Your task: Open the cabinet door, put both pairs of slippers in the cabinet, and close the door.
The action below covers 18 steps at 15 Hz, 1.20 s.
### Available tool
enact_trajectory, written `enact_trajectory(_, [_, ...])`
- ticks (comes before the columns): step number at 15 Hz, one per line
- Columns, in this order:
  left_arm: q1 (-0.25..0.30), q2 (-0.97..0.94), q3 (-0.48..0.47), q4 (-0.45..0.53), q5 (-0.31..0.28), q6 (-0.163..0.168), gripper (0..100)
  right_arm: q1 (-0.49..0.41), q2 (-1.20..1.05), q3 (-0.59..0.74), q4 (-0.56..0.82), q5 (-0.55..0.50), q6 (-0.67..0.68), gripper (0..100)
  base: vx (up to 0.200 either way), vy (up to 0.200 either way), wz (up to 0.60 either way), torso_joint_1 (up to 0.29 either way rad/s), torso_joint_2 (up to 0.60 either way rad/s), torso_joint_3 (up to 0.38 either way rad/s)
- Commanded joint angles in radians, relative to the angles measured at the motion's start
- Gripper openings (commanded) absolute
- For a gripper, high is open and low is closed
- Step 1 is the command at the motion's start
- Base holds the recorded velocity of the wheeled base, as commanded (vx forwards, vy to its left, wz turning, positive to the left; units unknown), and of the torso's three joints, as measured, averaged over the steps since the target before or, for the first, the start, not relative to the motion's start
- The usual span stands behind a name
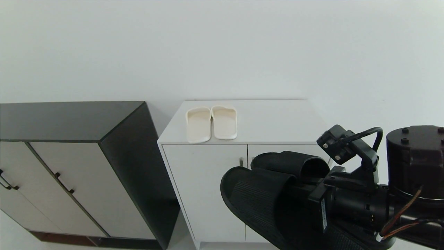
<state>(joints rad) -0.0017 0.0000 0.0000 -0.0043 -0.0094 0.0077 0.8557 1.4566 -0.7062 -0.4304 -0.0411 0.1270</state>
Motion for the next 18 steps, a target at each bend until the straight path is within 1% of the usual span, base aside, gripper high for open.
enact_trajectory(1, [0.000, 0.000, 0.000, 0.000, 0.000, 0.000, 0, 0.000, 0.005, 0.001, -0.001, 0.000, 0.000, 0, 0.000, 0.000, 0.00, -0.198, 0.50, 0.271])
enact_trajectory(11, [0.000, 0.002, 0.000, 0.000, -0.001, 0.002, 0, 0.000, 0.010, 0.013, -0.001, 0.000, -0.001, 0, 0.000, 0.000, 0.00, -0.207, 0.52, 0.310])
enact_trajectory(12, [0.000, 0.000, 0.000, 0.000, -0.001, 0.000, 100, 0.000, 0.010, 0.014, -0.001, 0.000, -0.001, 0, 0.000, 0.000, 0.00, -0.178, 0.50, 0.315])
enact_trajectory(18, [0.000, 0.000, 0.000, 0.000, -0.003, 0.002, 100, 0.000, 0.008, 0.028, -0.010, 0.000, -0.018, 0, 0.000, 0.000, 0.00, -0.155, 0.48, 0.317])
